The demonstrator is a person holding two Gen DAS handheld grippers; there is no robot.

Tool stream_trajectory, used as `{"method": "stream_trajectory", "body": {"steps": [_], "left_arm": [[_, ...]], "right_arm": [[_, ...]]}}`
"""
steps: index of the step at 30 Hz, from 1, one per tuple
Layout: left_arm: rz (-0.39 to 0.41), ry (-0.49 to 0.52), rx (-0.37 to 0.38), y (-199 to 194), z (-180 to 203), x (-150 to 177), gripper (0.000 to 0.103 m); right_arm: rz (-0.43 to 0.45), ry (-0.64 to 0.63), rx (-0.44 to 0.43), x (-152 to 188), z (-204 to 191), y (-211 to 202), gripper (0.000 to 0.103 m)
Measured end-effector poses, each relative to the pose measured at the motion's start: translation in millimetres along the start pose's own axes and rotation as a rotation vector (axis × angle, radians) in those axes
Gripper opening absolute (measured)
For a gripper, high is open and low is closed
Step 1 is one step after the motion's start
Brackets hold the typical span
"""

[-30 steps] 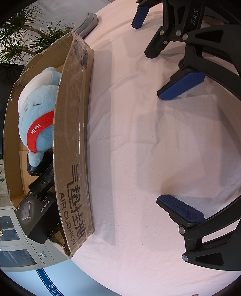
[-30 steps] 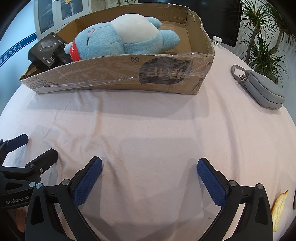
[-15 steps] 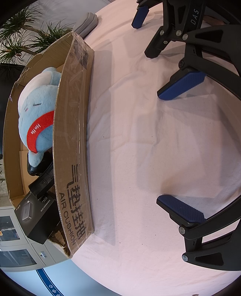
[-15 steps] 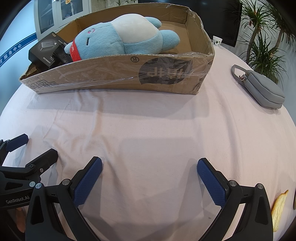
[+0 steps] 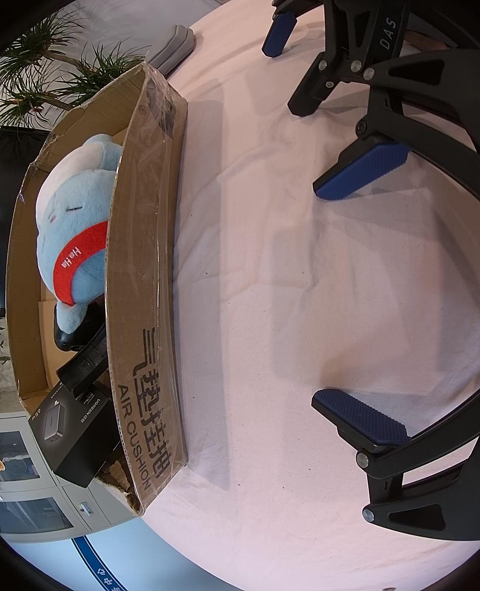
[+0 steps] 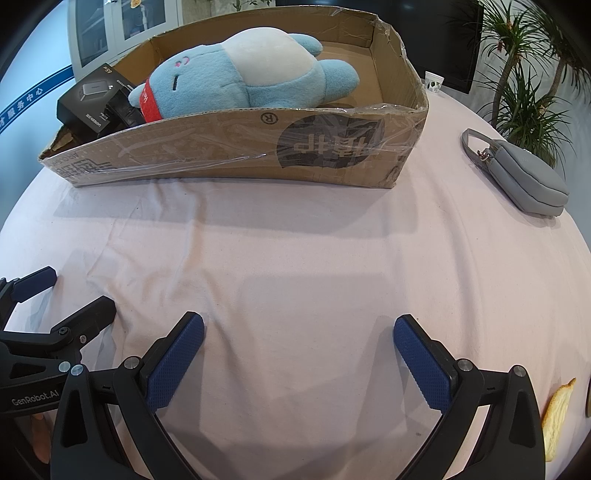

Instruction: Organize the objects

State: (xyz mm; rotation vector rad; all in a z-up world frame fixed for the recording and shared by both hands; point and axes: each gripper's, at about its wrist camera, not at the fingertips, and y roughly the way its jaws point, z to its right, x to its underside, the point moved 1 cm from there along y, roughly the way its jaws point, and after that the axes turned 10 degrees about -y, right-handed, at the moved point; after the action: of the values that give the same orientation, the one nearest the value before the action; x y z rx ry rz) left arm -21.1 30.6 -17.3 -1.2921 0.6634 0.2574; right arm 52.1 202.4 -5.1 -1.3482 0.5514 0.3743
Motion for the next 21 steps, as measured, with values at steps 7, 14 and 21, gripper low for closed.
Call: {"method": "stream_trajectory", "body": {"steps": [7, 14, 21], "left_arm": [[0.000, 0.000, 0.001, 0.2, 0.4, -0.2, 0.102], [0.000, 0.000, 0.001, 4.2, -1.3, 2.5, 0.102], [0.000, 0.000, 0.001, 4.2, -1.3, 2.6, 0.102]], "right_arm": [[0.000, 0.000, -0.001, 0.0, 0.2, 0.1, 0.103], [0.000, -0.001, -0.002, -0.3, 0.5, 0.8, 0.103], [0.000, -0.001, -0.002, -0.6, 1.4, 1.2, 0.103]]}}
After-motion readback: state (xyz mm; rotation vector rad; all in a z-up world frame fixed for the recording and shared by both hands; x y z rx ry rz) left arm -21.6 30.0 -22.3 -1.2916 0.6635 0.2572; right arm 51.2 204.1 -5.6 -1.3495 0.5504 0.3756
